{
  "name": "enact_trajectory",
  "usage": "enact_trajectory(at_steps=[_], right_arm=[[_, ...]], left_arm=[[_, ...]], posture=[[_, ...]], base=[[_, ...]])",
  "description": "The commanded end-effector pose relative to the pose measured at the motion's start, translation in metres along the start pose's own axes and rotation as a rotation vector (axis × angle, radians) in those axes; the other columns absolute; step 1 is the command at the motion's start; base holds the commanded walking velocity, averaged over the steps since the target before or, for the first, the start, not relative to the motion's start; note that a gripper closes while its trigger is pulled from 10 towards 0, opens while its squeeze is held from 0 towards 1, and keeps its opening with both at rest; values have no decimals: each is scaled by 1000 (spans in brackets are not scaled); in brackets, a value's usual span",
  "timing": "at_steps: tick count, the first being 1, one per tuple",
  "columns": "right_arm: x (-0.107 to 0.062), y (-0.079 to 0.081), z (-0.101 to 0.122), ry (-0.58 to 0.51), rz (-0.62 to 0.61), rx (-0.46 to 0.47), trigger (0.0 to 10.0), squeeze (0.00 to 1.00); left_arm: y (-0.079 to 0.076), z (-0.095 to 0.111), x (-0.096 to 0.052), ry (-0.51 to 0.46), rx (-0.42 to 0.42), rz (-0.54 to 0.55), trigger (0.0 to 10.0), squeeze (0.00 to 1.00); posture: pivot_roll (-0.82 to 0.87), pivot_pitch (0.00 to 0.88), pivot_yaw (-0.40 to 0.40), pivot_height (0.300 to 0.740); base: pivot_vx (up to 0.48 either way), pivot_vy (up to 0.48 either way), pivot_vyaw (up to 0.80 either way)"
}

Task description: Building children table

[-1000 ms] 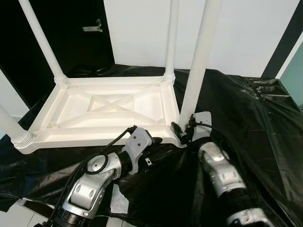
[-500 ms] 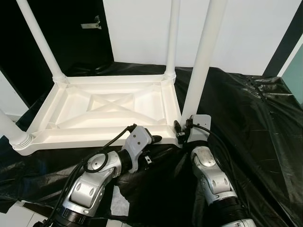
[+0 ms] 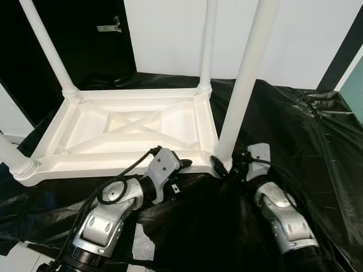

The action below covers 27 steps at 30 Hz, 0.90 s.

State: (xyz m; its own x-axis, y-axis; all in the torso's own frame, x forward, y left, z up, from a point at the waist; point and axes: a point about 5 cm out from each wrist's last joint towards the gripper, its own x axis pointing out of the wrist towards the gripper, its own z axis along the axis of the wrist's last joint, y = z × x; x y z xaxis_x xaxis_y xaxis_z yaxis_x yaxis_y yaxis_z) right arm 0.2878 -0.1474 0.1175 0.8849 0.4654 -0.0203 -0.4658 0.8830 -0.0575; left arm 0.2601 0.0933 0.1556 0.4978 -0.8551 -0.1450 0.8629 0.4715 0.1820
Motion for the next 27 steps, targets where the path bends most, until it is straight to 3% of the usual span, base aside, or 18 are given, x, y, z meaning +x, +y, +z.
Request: enact_trajectory(at_steps=[1,10,17,18,27], right_arm=[[2,-7,2,1,65,-6,10000,0],[30,-16,12,37,264,-106,10000,0],[43,-4,10,52,371,-124,9804,0],[42,-2,7,61,388,-115,0,0],[30,-1,-12,107,398,-106,0,0]], left_arm=[[3,-2,0,13,6,14,10000,0],[7,0,4,7,21,-1,10000,0],[6,-3,1,11,17,8,10000,0],[5,-4,1,14,11,15,10000,0],[-6,-13,-1,23,-23,22,10000,0]], posture=[[-16,0,-1,740],[-20,0,13,740],[15,0,-13,740],[24,0,-22,740],[46,0,-50,740]], base=[[0,0,0],[0,0,0],[0,0,0],[0,0,0],[0,0,0]])
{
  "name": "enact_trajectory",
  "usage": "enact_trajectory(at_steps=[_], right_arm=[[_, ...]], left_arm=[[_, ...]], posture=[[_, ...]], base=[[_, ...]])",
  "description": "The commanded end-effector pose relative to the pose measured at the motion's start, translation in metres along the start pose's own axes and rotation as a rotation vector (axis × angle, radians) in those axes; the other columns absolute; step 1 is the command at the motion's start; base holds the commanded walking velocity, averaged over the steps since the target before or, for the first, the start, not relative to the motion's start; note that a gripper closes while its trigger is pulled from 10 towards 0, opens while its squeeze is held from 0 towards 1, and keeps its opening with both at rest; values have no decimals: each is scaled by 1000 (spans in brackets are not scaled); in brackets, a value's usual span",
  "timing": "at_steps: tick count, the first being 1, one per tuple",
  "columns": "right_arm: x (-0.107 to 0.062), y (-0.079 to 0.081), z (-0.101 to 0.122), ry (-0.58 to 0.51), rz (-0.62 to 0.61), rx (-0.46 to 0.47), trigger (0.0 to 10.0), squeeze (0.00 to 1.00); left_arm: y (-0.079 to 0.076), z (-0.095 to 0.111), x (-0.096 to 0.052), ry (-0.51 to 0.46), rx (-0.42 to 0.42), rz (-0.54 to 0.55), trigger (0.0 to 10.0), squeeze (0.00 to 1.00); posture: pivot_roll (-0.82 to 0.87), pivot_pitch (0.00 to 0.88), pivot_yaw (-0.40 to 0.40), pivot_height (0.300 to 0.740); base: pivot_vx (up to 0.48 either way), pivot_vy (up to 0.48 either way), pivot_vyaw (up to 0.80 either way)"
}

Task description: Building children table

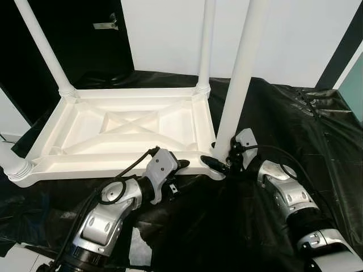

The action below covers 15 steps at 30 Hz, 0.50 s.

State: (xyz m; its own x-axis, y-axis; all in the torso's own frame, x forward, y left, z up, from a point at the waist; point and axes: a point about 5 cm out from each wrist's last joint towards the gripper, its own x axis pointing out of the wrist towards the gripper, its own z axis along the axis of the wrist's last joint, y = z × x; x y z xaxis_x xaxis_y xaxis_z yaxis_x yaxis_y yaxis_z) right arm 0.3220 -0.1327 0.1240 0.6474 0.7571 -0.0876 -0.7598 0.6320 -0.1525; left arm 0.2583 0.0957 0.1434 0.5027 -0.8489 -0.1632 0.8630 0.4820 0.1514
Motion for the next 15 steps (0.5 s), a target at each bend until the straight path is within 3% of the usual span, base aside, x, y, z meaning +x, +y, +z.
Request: enact_trajectory(at_steps=[1,3,4,9,15], right_arm=[[-5,7,-19,76,19,24,0,0],[-8,4,-21,88,-21,21,0,0],[-9,2,-22,95,-68,26,10000,0],[-13,0,-22,63,-248,23,10000,0],[-12,13,-28,74,-414,87,10000,0]], left_arm=[[-3,0,0,3,9,18,10000,0],[-5,-1,0,5,5,16,10000,0],[-5,-2,-1,7,4,17,10000,0],[-7,-5,-1,8,-6,19,10000,0],[-5,-5,-2,12,-6,21,10000,0]], posture=[[46,0,-50,740],[51,0,-57,740],[52,0,-60,740],[49,0,-62,740],[37,0,-49,740]], base=[[0,0,0],[0,0,0],[0,0,0],[0,0,0],[0,0,0]])
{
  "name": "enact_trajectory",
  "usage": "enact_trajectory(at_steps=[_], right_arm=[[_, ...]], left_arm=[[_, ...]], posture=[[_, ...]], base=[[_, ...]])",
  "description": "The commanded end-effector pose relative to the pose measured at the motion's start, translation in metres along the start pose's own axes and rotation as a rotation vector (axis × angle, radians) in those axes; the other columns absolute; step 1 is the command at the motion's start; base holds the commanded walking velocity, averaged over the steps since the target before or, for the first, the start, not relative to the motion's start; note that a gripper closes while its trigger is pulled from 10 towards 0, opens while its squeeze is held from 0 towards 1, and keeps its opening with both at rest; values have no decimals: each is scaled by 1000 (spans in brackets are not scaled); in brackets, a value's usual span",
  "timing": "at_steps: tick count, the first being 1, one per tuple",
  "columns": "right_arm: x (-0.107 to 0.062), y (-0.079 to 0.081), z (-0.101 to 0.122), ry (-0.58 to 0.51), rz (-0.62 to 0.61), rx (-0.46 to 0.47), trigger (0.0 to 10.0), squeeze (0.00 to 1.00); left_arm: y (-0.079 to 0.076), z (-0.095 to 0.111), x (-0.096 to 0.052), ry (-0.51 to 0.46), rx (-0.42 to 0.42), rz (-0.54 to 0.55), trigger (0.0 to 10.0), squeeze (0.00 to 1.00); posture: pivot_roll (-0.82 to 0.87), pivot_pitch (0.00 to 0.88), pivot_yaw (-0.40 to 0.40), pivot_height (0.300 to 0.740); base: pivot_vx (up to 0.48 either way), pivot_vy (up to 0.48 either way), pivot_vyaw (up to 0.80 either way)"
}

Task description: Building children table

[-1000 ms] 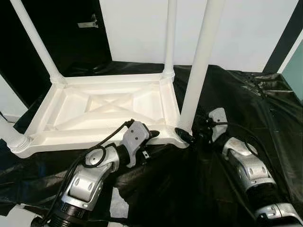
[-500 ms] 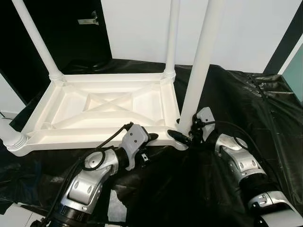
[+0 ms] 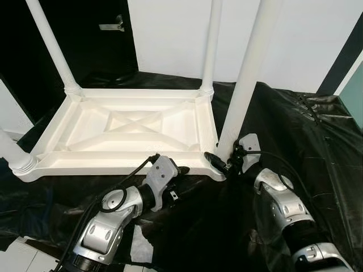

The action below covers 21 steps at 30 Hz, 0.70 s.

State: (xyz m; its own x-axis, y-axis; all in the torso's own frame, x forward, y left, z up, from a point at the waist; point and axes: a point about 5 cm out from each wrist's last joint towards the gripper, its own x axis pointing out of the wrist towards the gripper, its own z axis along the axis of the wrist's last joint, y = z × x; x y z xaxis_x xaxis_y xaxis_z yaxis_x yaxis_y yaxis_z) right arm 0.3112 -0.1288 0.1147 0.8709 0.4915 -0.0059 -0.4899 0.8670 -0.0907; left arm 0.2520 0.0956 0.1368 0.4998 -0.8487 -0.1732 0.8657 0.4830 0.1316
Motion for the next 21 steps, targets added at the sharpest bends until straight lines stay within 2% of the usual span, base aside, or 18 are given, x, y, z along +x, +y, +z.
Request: enact_trajectory(at_steps=[1,4,5,7,9,12,16,21], right_arm=[[-9,0,-22,117,-104,-4,10000,0],[-9,7,-26,136,-213,41,10000,0],[-9,7,-26,136,-213,41,10000,0],[-8,14,-26,129,-333,90,10000,0],[-7,18,-26,130,-387,102,10000,0],[-8,22,-26,137,-427,115,10000,0],[-7,32,-23,127,-402,126,10000,0],[-8,23,-16,111,-432,99,10000,0]], left_arm=[[2,1,-1,3,14,25,10000,0],[2,2,-1,2,17,20,10000,0],[2,2,-1,2,17,20,10000,0],[0,3,1,1,19,8,10000,0],[0,3,3,0,20,3,10000,0],[-1,4,4,-2,21,0,10000,0],[-2,4,6,1,29,-4,10000,0],[1,5,6,-2,32,12,10000,0]], posture=[[34,0,-47,740],[28,0,-44,740],[28,0,-44,740],[20,0,-43,740],[17,0,-45,740],[15,0,-46,740],[13,0,-46,740],[10,0,-45,740]], base=[[0,0,0],[0,0,0],[0,0,0],[0,0,0],[0,0,0],[0,0,0],[0,0,0],[0,0,0]])
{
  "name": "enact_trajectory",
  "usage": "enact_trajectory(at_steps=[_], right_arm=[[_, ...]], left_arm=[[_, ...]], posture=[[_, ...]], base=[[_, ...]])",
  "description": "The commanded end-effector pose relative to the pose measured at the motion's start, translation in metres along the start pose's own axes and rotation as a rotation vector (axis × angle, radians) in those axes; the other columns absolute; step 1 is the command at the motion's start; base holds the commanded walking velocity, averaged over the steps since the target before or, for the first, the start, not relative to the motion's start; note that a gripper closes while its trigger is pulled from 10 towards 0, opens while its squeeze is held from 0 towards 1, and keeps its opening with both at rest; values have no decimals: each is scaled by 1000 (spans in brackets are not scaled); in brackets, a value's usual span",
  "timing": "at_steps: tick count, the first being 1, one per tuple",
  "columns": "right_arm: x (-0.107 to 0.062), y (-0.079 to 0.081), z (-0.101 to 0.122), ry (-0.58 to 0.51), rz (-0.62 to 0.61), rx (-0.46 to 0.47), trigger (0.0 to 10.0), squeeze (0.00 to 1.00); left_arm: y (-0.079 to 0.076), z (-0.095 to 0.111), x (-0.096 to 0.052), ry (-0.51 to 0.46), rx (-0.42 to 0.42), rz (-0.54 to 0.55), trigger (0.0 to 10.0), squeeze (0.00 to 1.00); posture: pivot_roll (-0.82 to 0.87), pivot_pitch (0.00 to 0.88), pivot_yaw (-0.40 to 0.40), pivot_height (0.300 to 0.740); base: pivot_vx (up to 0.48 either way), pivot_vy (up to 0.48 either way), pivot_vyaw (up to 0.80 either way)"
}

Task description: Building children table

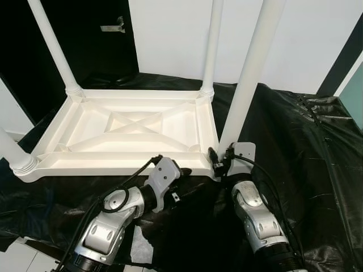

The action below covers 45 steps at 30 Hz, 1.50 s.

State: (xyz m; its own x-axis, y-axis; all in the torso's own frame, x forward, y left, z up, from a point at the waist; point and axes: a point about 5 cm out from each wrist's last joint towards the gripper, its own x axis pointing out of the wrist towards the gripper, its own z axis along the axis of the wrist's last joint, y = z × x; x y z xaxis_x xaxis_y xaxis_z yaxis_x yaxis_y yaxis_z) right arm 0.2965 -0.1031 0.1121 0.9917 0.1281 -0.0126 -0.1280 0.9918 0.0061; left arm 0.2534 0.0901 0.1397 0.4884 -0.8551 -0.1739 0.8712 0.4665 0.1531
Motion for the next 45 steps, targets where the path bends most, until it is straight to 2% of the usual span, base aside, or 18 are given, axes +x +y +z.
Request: enact_trajectory(at_steps=[1,2,3,6,15,16,23,25,27,31,32,34,35,45], right_arm=[[-3,-13,-13,74,-50,-20,10000,855],[-3,-13,-13,74,-50,-20,10000,855],[-3,-15,-8,54,-30,-21,10000,1000],[-4,-19,-5,36,6,-27,10000,1000],[-10,-32,7,-25,270,-69,10000,1000],[-9,-34,10,-28,343,-94,10000,0],[4,-37,24,-32,615,-157,10000,0],[5,-36,25,-27,638,-159,10000,0],[10,-35,24,4,718,-202,10000,0],[14,-35,20,27,758,-238,10000,0],[18,-36,18,40,773,-258,6431,0],[19,-37,17,46,779,-264,6431,0],[21,-38,16,50,784,-270,0,0],[25,-41,6,69,743,-249,0,0]], left_arm=[[2,2,2,-4,8,28,10000,0],[2,2,2,-4,8,28,10000,0],[4,3,2,-5,9,33,10000,0],[4,3,2,-6,10,36,10000,0],[10,5,0,-7,23,44,10000,0],[11,6,0,-5,27,42,10000,0],[18,8,2,-8,42,39,10000,0],[18,8,2,-9,42,39,10000,0],[17,8,4,-11,45,32,10000,0],[18,9,5,-14,47,27,10000,0],[19,9,5,-14,49,25,10000,0],[19,9,5,-14,51,24,10000,0],[19,9,4,-14,51,21,10000,0],[18,5,4,-9,47,32,10000,0]], posture=[[10,0,-44,740],[10,0,-44,740],[12,0,-44,740],[11,0,-42,740],[8,0,-23,740],[2,0,-13,740],[-15,0,1,740],[-15,0,1,740],[-16,0,11,740],[-19,0,16,740],[-20,0,19,740],[-20,0,19,740],[-20,0,21,740],[-6,0,-3,740]], base=[[0,0,0],[0,0,0],[0,0,0],[0,0,0],[0,0,0],[0,0,0],[0,0,0],[0,0,0],[0,0,0],[0,0,0],[0,0,0],[0,0,0],[0,0,0],[0,0,0]])
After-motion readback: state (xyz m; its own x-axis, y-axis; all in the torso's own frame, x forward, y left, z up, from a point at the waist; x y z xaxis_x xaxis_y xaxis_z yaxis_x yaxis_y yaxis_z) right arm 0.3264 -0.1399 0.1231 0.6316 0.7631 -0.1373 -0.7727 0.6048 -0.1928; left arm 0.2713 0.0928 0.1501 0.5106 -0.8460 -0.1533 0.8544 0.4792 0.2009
